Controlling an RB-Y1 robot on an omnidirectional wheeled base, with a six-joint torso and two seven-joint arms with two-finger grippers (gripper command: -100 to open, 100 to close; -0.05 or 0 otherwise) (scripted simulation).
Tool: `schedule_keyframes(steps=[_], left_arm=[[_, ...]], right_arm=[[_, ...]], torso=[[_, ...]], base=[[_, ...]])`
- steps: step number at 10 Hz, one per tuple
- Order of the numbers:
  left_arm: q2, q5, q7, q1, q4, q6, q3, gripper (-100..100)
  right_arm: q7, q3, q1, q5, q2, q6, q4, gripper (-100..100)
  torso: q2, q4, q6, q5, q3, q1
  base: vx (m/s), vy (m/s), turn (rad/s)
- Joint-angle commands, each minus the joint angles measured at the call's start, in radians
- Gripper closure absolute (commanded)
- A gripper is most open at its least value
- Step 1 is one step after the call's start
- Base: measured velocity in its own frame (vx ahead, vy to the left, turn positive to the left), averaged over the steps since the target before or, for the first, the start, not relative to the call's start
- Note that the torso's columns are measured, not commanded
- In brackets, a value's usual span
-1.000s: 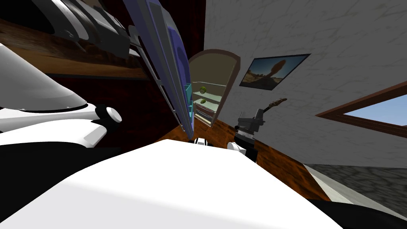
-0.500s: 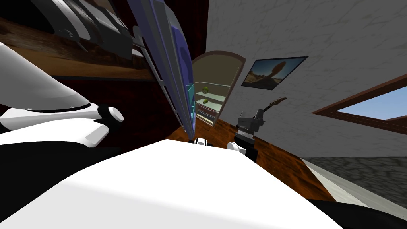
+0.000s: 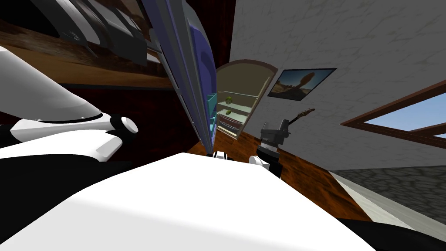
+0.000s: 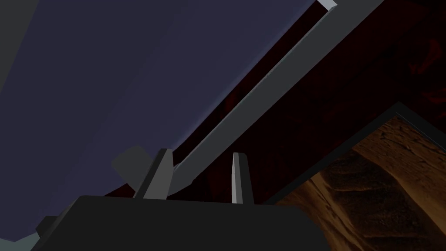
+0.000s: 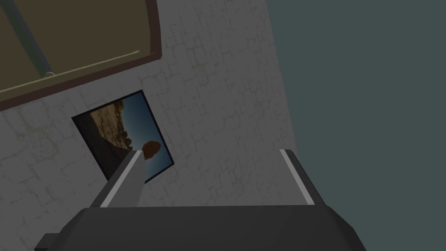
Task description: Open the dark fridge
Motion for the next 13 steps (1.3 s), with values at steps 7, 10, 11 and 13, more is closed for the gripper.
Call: schedule_keyframes(steps=[7, 10, 11, 13], left_arm=[[0.072, 0.081, 0.014, -0.084, 0.059, 0.041, -0.006, -100], [0.106, 0.095, 0.022, -0.111, 0.083, 0.057, -0.007, -100], [0.106, 0.095, 0.022, -0.111, 0.083, 0.057, -0.007, -100], [0.106, 0.095, 0.022, -0.111, 0.083, 0.057, -0.007, -100]], right_arm=[[0.000, 0.000, 0.000, 0.000, 0.000, 0.000, 0.000, 0], [0.000, 0.000, 0.000, 0.000, 0.000, 0.000, 0.000, 0], [0.000, 0.000, 0.000, 0.000, 0.000, 0.000, 0.000, 0], [0.000, 0.000, 0.000, 0.000, 0.000, 0.000, 0.000, 0]], torso=[[0.004, 0.008, 0.004, -0.015, -0.001, -0.019], [0.004, 0.009, 0.003, -0.012, -0.002, -0.009], [0.004, 0.009, 0.004, -0.012, -0.002, -0.009], [0.004, 0.008, 0.004, -0.013, -0.001, -0.012]], base=[[-0.005, 0.093, -0.047], [0.010, 0.004, -0.026], [0.008, 0.014, 0.001], [0.001, 0.003, -0.002]])
